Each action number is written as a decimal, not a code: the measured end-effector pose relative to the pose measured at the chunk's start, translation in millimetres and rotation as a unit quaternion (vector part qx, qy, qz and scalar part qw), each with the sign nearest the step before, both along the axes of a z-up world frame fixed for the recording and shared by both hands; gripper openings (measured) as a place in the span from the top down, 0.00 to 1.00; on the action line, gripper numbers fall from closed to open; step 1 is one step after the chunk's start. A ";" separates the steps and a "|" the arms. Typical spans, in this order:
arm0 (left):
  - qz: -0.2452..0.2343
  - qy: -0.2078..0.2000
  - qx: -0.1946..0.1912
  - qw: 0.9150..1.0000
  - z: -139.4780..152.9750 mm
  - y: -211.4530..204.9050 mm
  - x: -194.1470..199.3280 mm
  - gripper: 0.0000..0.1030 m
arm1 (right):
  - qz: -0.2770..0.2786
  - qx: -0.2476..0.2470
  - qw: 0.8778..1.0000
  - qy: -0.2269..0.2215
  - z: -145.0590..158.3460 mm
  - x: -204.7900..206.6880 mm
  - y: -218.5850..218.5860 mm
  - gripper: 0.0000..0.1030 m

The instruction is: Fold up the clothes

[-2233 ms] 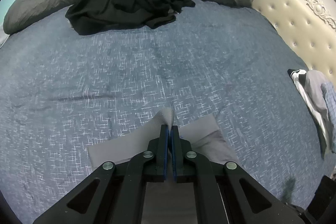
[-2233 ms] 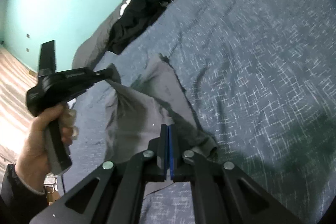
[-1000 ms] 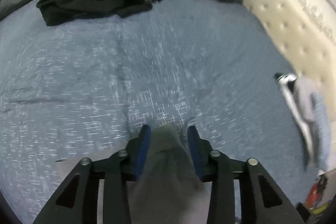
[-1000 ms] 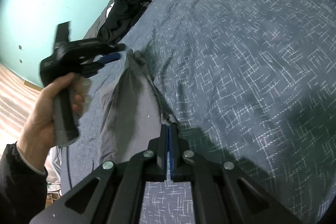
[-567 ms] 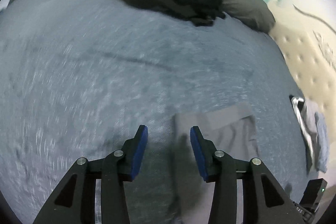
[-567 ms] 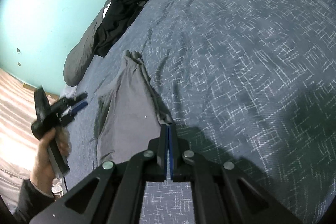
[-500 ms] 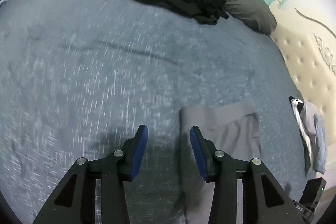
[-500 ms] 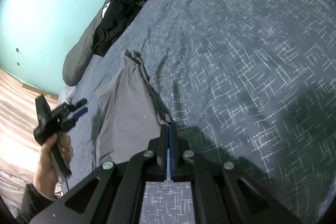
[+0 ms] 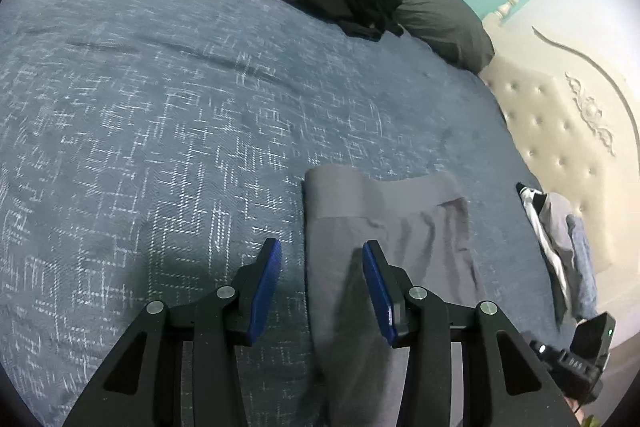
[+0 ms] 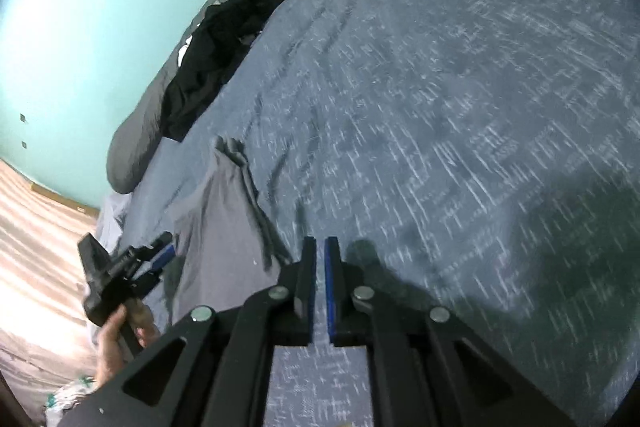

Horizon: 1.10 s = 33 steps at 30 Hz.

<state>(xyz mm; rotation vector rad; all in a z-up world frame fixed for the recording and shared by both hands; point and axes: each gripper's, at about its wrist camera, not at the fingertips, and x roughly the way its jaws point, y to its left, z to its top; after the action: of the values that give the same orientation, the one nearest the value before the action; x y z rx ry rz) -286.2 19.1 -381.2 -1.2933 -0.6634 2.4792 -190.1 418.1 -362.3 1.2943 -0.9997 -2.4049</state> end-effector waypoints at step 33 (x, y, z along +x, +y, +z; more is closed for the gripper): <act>-0.016 -0.003 0.062 0.998 -11.9 -5.6 -25.2 0.57 | 0.249 0.167 0.953 -0.033 17.1 -205.5 -142.0 0.69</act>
<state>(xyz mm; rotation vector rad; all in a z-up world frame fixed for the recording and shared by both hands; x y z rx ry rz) -311.4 13.5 -393.1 -1.2560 -0.7784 2.3694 -395.6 276.1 -345.3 1.5219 -0.2270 -2.1899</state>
